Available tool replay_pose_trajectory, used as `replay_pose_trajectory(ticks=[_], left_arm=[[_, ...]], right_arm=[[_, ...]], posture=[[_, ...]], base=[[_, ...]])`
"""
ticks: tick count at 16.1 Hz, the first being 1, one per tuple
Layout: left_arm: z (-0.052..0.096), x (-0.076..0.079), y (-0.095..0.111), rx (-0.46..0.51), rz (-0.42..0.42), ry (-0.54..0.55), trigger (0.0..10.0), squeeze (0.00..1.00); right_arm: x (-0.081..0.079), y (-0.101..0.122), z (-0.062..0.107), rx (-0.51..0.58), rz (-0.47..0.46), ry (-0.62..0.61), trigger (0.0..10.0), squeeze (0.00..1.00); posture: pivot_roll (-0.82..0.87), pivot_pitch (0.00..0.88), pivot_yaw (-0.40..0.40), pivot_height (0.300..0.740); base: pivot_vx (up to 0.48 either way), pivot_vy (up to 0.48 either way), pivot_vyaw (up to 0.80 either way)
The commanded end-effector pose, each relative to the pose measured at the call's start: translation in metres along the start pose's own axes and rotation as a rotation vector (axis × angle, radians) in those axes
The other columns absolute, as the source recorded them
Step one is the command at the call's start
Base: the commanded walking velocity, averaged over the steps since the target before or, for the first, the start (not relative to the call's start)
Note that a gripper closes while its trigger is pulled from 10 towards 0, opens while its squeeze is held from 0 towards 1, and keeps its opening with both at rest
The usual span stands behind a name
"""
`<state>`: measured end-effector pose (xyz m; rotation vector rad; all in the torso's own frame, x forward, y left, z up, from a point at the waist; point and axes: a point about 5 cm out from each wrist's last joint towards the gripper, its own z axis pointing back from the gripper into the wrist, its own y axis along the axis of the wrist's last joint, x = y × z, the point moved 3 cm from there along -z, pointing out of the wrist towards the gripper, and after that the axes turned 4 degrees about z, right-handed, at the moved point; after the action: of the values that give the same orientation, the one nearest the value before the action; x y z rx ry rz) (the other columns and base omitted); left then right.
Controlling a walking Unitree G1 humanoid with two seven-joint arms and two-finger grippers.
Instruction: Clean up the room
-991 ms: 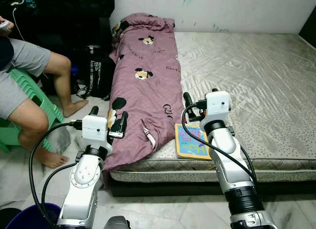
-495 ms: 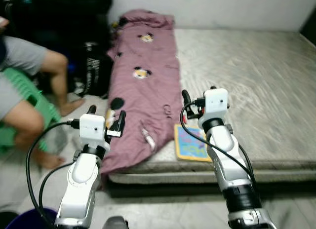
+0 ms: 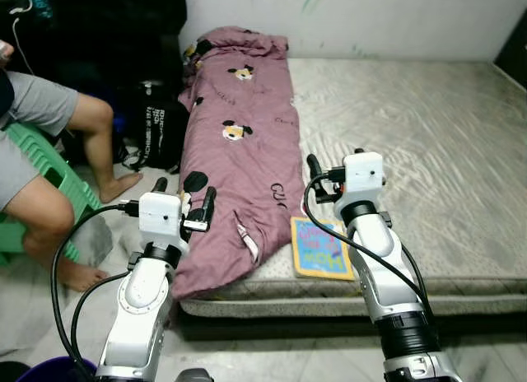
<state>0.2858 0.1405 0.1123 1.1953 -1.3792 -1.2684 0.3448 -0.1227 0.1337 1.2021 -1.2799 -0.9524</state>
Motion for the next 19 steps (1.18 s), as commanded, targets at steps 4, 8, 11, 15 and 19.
replay_pose_trajectory(ticks=[4,8,11,15,19], left_arm=[[-0.0001,0.0007,0.0018,-0.001,0.005,-0.011,10.0,0.00],[-0.0002,0.0002,0.0000,-0.014,-0.001,0.003,10.0,0.00],[-0.0005,-0.0032,-0.0025,-0.030,-0.017,0.051,10.0,0.00],[-0.0003,-0.0011,-0.0004,-0.021,-0.019,0.040,10.0,0.00],[-0.0012,0.0011,-0.0002,-0.026,-0.021,0.030,10.0,0.00]], right_arm=[[0.0015,0.0027,-0.0018,0.010,0.002,-0.006,10.0,0.00],[0.0016,0.0018,-0.0016,0.008,0.003,-0.006,10.0,0.00],[0.0015,0.0002,-0.0005,0.005,0.004,-0.005,10.0,0.00],[-0.0030,-0.0012,0.0004,0.001,0.031,0.012,10.0,0.00],[-0.0013,-0.0033,0.0011,-0.007,0.034,0.012,10.0,0.00]], posture=[[0.07,0.000,-0.041,0.740],[0.07,0.000,-0.042,0.740],[0.07,0.000,-0.046,0.740],[0.08,0.000,-0.050,0.740],[0.07,0.000,-0.055,0.740]], base=[[0.288,0.000,0.00],[0.226,0.000,0.00],[0.000,0.000,0.00],[0.000,0.000,0.56],[0.000,0.000,0.68]])
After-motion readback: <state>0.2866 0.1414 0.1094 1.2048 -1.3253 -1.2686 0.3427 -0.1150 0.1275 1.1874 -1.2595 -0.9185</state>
